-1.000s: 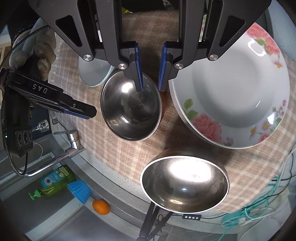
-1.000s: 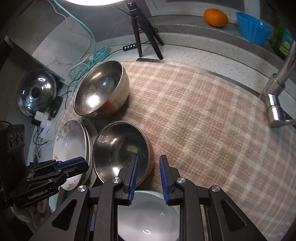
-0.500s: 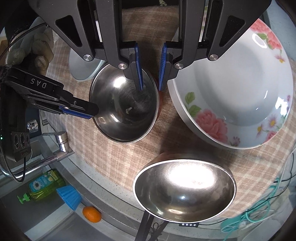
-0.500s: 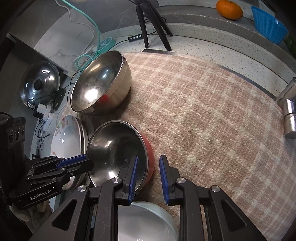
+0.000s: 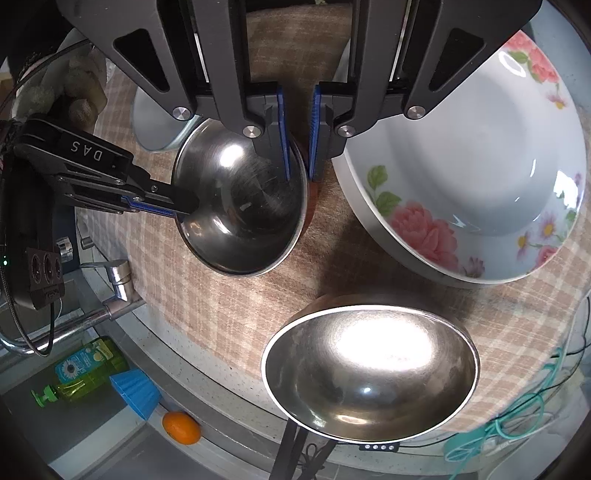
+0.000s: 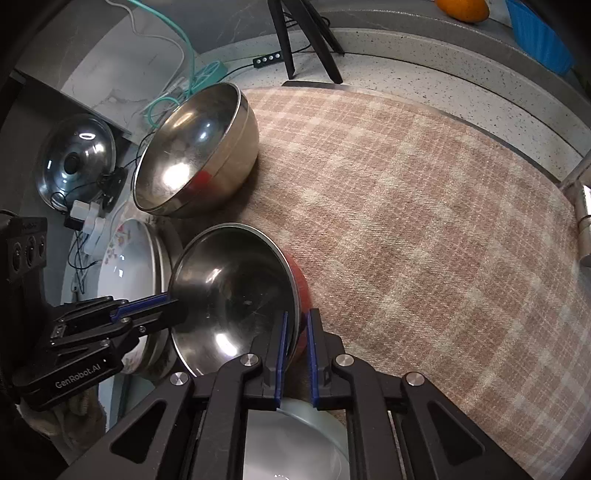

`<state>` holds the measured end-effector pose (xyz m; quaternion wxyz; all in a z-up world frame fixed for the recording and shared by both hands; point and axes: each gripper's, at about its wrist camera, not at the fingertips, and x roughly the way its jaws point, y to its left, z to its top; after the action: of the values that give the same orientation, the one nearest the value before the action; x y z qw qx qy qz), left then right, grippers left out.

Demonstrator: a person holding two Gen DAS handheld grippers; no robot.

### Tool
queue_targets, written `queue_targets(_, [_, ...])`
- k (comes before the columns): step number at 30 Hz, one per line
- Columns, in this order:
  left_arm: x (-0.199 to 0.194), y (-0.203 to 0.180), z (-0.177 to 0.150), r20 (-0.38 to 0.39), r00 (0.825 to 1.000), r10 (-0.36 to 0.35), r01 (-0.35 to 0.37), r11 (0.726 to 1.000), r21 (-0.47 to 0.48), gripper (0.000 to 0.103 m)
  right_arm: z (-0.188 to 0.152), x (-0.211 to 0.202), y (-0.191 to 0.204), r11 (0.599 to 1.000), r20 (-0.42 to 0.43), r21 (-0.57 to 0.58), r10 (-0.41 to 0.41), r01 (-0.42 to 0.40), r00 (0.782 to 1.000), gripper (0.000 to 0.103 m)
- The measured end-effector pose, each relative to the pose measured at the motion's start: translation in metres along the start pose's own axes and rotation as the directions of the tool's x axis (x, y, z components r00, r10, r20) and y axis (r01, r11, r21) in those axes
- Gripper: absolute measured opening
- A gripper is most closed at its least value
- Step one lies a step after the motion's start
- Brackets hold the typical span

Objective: Organize plates and bowls
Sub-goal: 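Move the left tool to the red-outside steel bowl and grip its rim, then lift the red-outside bowl with the left tool toward the large steel bowl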

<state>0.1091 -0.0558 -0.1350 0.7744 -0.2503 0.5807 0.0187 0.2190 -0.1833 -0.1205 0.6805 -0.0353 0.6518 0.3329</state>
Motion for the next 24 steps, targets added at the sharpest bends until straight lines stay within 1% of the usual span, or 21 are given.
queue_targets(7, [0.0, 0.0, 0.001, -0.001, 1.0, -0.002, 0.002, 1.0, -0.001, 0.008, -0.001, 0.001, -0.005, 0.999, 0.006, 0.04, 0.007, -0.007, 1.0, 0.008])
queue_targets(12, [-0.004, -0.002, 0.001, 0.007, 1.0, -0.012, 0.012, 1.0, 0.004, 0.008, -0.003, -0.006, -0.002, 0.999, 0.026, 0.046, -0.018, 0.017, 0.999, 0.008])
queue_targets(24, [-0.032, -0.001, 0.011, 0.053, 0.997, -0.05, 0.049, 0.998, 0.037, 0.008, 0.005, -0.035, 0.015, 0.997, 0.101, 0.073, -0.041, 0.034, 0.994, 0.008])
